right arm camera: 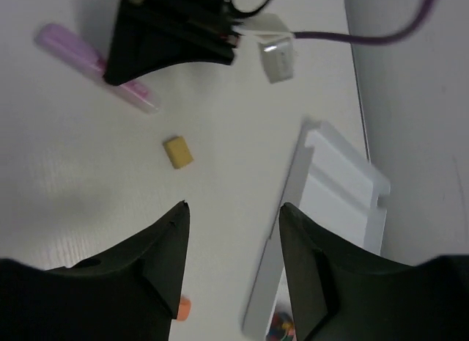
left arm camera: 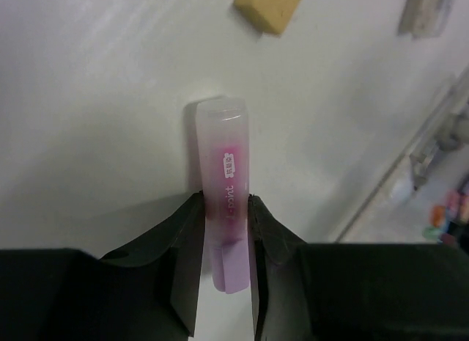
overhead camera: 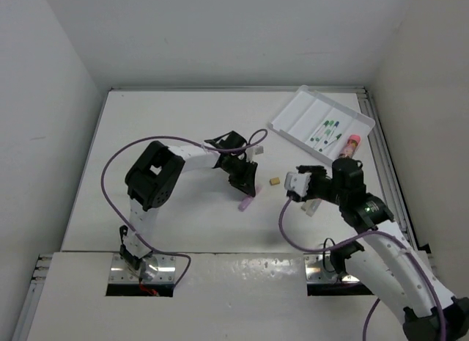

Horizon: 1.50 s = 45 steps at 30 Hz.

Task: Sort the stationery into containers
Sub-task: Grab a piece of stationery with the left arm, then pass the stationery from the left arm to the right

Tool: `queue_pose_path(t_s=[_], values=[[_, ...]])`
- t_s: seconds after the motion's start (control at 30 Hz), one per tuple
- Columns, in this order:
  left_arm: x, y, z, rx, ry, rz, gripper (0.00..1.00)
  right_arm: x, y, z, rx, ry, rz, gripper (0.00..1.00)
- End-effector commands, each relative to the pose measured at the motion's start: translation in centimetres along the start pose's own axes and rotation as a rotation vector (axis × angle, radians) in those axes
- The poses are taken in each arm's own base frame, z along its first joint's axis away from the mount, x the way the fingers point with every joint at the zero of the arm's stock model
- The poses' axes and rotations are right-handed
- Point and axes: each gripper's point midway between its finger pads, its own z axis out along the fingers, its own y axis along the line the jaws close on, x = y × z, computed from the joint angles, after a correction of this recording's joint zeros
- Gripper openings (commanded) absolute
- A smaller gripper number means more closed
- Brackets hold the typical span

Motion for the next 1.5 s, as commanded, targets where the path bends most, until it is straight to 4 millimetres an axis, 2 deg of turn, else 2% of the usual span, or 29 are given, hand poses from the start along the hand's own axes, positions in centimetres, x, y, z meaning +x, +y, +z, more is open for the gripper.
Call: queue_pose_path(t_s=[0.0,0.03,0.07,0.13,0.27,0.4,0.47,0.7,0.83,0.97,1.03,1.1,1.13,1.17,1.2,1.27,1.3,1.33,1.37,1.4,1.43,1.47], values=[[-2.3,-5.9,-4.3,0.284,-0.108,0.014,0.14,-2.5,2.6,1.2,-0.135,-0.143,-0.360,0.53],[-2.2,-6.7,-5.1,0.314,-0.110,-0.013,0.14,-3.4,3.8,1.5,-0.181,-0.181,-0.431,0.54],[-2.0,-7.7,-5.6,0.359,-0.101,-0.015,0.13,-3.4,4.9,1.9,-0.237,-0.185,-0.444,0.55],[-1.5,-8.9,-6.3,0.418,-0.085,-0.027,0.12,-4.7,5.8,2.5,-0.299,-0.215,-0.499,0.59],[-0.9,-9.6,-6.9,0.453,-0.089,-0.058,0.14,-6.4,7.8,3.6,-0.388,-0.257,-0.554,0.64],[-0.6,-9.9,-7.2,0.476,-0.085,-0.064,0.15,-8.2,10.5,4.9,-0.467,-0.328,-0.627,0.64],[-0.6,-9.9,-7.5,0.473,-0.091,-0.064,0.15,-8.9,11.0,5.8,-0.458,-0.351,-0.661,0.63],[-0.2,-10.0,-7.9,0.478,-0.096,-0.073,0.15,-9.2,12.1,7.2,-0.489,-0.367,-0.701,0.60],[-0.3,-10.2,-8.1,0.487,-0.098,-0.075,0.15,-8.2,12.9,7.9,-0.523,-0.344,-0.725,0.58],[-0.2,-10.4,-8.3,0.493,-0.099,-0.073,0.12,-7.3,12.8,9.0,-0.513,-0.316,-0.742,0.56],[-0.3,-10.6,-8.5,0.499,-0.103,-0.072,0.13,-6.6,13.0,9.5,-0.507,-0.299,-0.755,0.53],[-0.2,-10.6,-8.5,0.501,-0.105,-0.068,0.13,-6.4,12.5,10.2,-0.463,-0.280,-0.760,0.40],[-0.3,-10.7,-8.7,0.500,-0.110,-0.061,0.17,-6.5,12.3,10.4,-0.445,-0.276,-0.748,0.33],[-0.3,-10.8,-8.9,0.501,-0.115,-0.055,0.24,-6.8,11.9,10.6,-0.421,-0.279,-0.740,0.18],[-0.4,-10.5,-9.0,0.492,-0.125,-0.054,0.48,-7.0,11.6,10.6,-0.401,-0.279,-0.728,0.12],[-0.9,-10.3,-9.5,0.467,-0.159,-0.037,0.69,-8.3,10.4,10.7,-0.330,-0.298,-0.671,0.03],[-1.6,-9.6,-10.2,0.443,-0.187,-0.037,0.95,-8.3,9.9,10.6,-0.310,-0.285,-0.647,0.00],[-2.1,-9.0,-10.7,0.417,-0.214,-0.036,1.00,-9.5,8.6,10.4,-0.245,-0.302,-0.590,0.00],[-3.1,-7.0,-11.5,0.358,-0.251,-0.072,1.00,-10.8,7.2,10.2,-0.192,-0.319,-0.552,0.00],[-4.6,-6.3,-12.8,0.321,-0.299,-0.059,1.00,-11.4,6.0,10.0,-0.158,-0.315,-0.510,0.00],[-5.6,-5.2,-14.4,0.268,-0.351,-0.020,1.00,-11.5,4.5,9.8,-0.119,-0.282,-0.374,0.00],[-6.9,-1.8,-16.3,0.158,-0.417,-0.070,1.00,-13.0,1.8,9.3,-0.045,-0.287,-0.283,0.00]])
